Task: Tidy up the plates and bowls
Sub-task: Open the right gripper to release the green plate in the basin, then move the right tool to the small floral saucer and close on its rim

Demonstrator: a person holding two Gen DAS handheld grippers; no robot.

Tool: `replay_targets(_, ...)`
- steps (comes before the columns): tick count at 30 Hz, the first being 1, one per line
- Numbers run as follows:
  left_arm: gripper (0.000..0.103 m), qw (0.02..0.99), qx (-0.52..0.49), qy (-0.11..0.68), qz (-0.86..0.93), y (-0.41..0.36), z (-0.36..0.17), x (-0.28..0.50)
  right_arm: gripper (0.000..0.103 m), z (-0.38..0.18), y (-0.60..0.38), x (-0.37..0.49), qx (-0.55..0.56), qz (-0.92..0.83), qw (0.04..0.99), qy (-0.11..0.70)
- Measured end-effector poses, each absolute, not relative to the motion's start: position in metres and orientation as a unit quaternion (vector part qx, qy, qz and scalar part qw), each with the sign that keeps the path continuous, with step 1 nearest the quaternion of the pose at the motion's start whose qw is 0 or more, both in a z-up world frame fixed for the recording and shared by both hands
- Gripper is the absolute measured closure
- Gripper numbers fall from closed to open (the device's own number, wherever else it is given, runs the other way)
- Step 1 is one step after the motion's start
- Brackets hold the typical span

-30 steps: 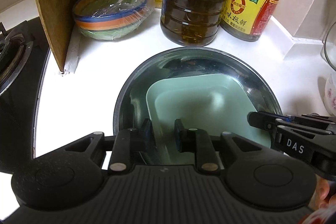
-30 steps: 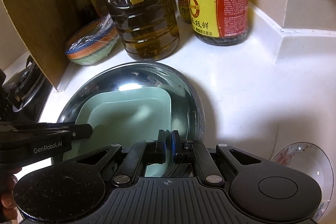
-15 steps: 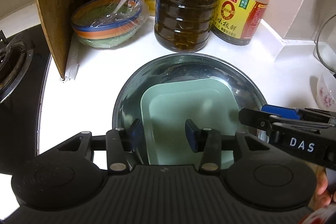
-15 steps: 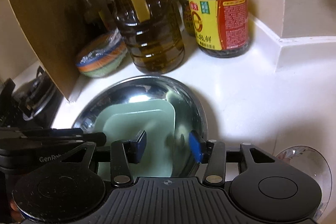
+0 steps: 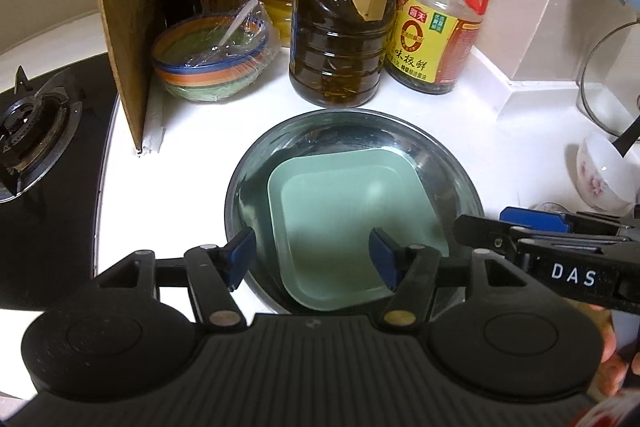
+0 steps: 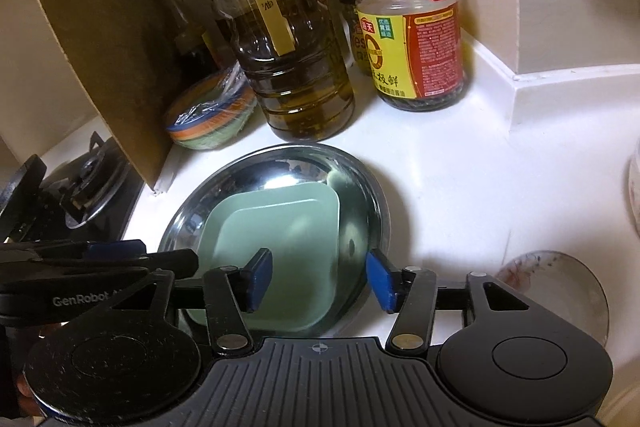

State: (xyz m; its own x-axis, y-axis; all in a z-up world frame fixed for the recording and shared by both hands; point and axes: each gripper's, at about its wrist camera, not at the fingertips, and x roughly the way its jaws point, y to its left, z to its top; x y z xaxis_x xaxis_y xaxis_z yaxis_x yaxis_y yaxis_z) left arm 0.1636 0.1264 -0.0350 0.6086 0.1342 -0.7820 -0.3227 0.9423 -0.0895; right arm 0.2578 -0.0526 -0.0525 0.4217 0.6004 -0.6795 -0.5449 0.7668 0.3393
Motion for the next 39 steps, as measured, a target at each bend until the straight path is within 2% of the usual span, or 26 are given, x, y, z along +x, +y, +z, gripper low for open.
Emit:
replay_targets(2, 0.043, 0.891, -0.111, 0.423, 0.127, 0.123, -0.033, 0.159, 0.041, -0.051, -0.057, 0.253, 0.039, 0.339, 0.843, 0.417)
replay_targets(11, 0.042, 0.892, -0.111, 0.423, 0.115, 0.106, -0.028, 0.139, 0.037, -0.045, -0.077, 0.232, 0.046, 0.335, 0.841, 0.423)
replay_targets(39, 0.042, 0.896, -0.077, 0.435, 0.035, 0.034, -0.026, 0.116, 0.036, -0.04, -0.148, 0.175, 0.047, 0.287, 0.85, 0.438)
